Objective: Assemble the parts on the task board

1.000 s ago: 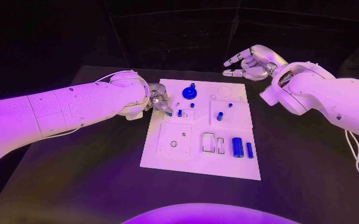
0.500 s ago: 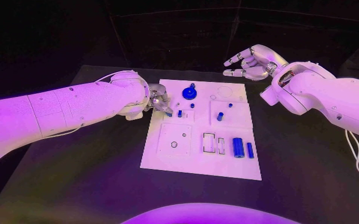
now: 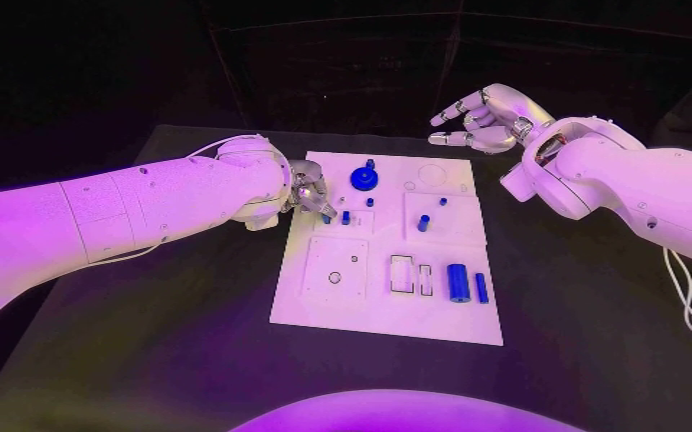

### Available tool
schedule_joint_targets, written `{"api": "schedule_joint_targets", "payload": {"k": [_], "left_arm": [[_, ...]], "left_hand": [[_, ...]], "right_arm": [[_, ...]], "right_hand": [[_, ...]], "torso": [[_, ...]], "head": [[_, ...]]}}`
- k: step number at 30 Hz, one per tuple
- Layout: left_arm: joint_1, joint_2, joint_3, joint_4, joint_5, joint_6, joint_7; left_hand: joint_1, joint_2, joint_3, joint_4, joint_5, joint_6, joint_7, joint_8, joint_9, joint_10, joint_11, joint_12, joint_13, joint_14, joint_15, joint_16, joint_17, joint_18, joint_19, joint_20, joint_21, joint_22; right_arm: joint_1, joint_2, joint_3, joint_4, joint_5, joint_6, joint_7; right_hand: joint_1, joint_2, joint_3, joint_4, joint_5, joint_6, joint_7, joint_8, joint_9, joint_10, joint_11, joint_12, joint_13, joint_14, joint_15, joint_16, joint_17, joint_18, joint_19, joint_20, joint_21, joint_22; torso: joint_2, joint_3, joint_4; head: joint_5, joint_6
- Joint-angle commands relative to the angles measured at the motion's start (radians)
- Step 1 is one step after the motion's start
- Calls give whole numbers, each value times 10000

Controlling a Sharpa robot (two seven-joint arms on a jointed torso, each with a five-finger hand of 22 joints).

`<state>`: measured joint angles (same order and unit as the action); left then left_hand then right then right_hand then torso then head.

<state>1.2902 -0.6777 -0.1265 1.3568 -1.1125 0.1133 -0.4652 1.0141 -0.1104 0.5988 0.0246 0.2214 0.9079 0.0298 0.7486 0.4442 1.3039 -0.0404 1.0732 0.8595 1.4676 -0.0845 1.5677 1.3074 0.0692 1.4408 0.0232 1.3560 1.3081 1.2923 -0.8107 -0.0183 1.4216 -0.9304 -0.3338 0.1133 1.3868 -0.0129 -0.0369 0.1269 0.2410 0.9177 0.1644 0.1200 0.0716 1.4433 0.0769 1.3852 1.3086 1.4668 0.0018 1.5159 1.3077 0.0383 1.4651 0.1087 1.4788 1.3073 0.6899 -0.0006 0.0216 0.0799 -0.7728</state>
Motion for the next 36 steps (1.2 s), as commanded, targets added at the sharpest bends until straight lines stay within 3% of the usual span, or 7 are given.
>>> {"api": "schedule_joint_targets", "payload": {"k": [1, 13, 20, 22, 27, 32, 36], "left_arm": [[-24, 33, -18, -9, -27, 167, -67], [-23, 70, -18, -199, -27, 193, -191], [-23, 44, -17, -245, -27, -60, -212], [-24, 11, -16, -240, 16, -267, -156], [-24, -110, -12, -188, 459, -912, 123], [-22, -248, -9, -141, 1032, -1592, 728], [-13, -354, -9, -99, 1733, -2189, 1685]], "left_hand": [[-127, -14, -87, 11, -33, 81, -21, 55, 31, 88, 0, 64, 46, 1032, -85, 31, 2634, -62, 85, -28, 42, 73], [-594, -59, -582, 335, -51, 200, -58, 141, 90, 162, -35, 153, 131, 1032, -124, 31, 2634, -77, 122, -74, 77, 137], [-1448, -356, -2157, 1038, -198, 228, -40, 147, 120, 112, -11, 134, 76, 1032, -116, 31, 2634, -72, 113, -71, 37, 123], [-1415, -296, -2639, 1190, -587, 164, -38, 123, 125, 34, -7, 68, -18, 1032, -125, 31, 2634, -64, 100, -80, 3, 97], [-1320, -155, -3656, 1715, -1689, -564, 206, -206, 30, -668, 193, -624, -943, 1032, 23, 31, 2634, -30, 19, -5, -165, -59], [-1008, -68, -4414, 2124, -1743, -1537, 588, -660, -183, -1229, 516, -1040, -1560, 1032, 279, 31, 2634, -23, -18, 210, -240, -115], [-469, 216, -4731, 2242, -1709, -1835, 765, -732, -283, -1996, 688, -1629, -2270, 946, 429, -127, 2360, 221, -573, 374, -1177, -1104]], "right_arm": [[19, -2, 7, 20, 36, 14, 82], [19, 3, 7, 20, 36, -1, 89], [19, 6, 7, 13, 36, -19, 87], [19, 5, 7, 13, 36, -24, 87], [19, 2, 7, 6, 36, -34, 72], [19, -2, 7, -5, 36, -40, 58], [19, -10, 7, -12, 36, -48, 53]], "right_hand": [[-5, 70, -54, -23, 46, -42, -17, 30, -14, -15, -25, -3, 1025, 779, -50, -43, 1533, 58, 104, -69, -61, 546], [-30, 75, -79, -19, 54, -43, -17, 36, -15, -31, -24, -25, 1004, 774, -50, -57, 1510, 63, 93, -70, -75, 519], [-34, 75, -82, -18, 54, -44, -17, 36, -15, -35, -24, -30, 1000, 773, -50, -59, 1506, 63, 93, -70, -75, 519], [-35, 75, -84, -18, 55, -45, -17, 36, -15, -37, -24, -32, 998, 772, -50, -63, 1500, 64, 91, -70, -77, 515], [-50, 74, -95, -12, 54, -49, -16, 36, -16, -40, -23, -36, 994, 771, -50, -63, 1499, 66, 87, -70, -81, 507], [-73, 76, -110, -2, 54, -54, -15, 35, -17, -41, -22, -37, 992, 772, -49, -64, 1500, 67, 85, -70, -84, 502], [-80, 77, -114, 2, 56, -55, -14, 35, -17, -40, -22, -34, 995, 772, -49, -64, 1500, 66, 85, -70, -84, 503]], "torso": [[5, -4, -1], [-4, -9, 8], [-5, -8, 9], [-6, -10, 7], [-3, -10, 6], [-13, -7, 6], [-8, -10, 14]], "head": [[-12, -16], [-42, -39], [-41, -35], [-48, -27], [-57, -24], [-75, -20], [-94, 12]]}}
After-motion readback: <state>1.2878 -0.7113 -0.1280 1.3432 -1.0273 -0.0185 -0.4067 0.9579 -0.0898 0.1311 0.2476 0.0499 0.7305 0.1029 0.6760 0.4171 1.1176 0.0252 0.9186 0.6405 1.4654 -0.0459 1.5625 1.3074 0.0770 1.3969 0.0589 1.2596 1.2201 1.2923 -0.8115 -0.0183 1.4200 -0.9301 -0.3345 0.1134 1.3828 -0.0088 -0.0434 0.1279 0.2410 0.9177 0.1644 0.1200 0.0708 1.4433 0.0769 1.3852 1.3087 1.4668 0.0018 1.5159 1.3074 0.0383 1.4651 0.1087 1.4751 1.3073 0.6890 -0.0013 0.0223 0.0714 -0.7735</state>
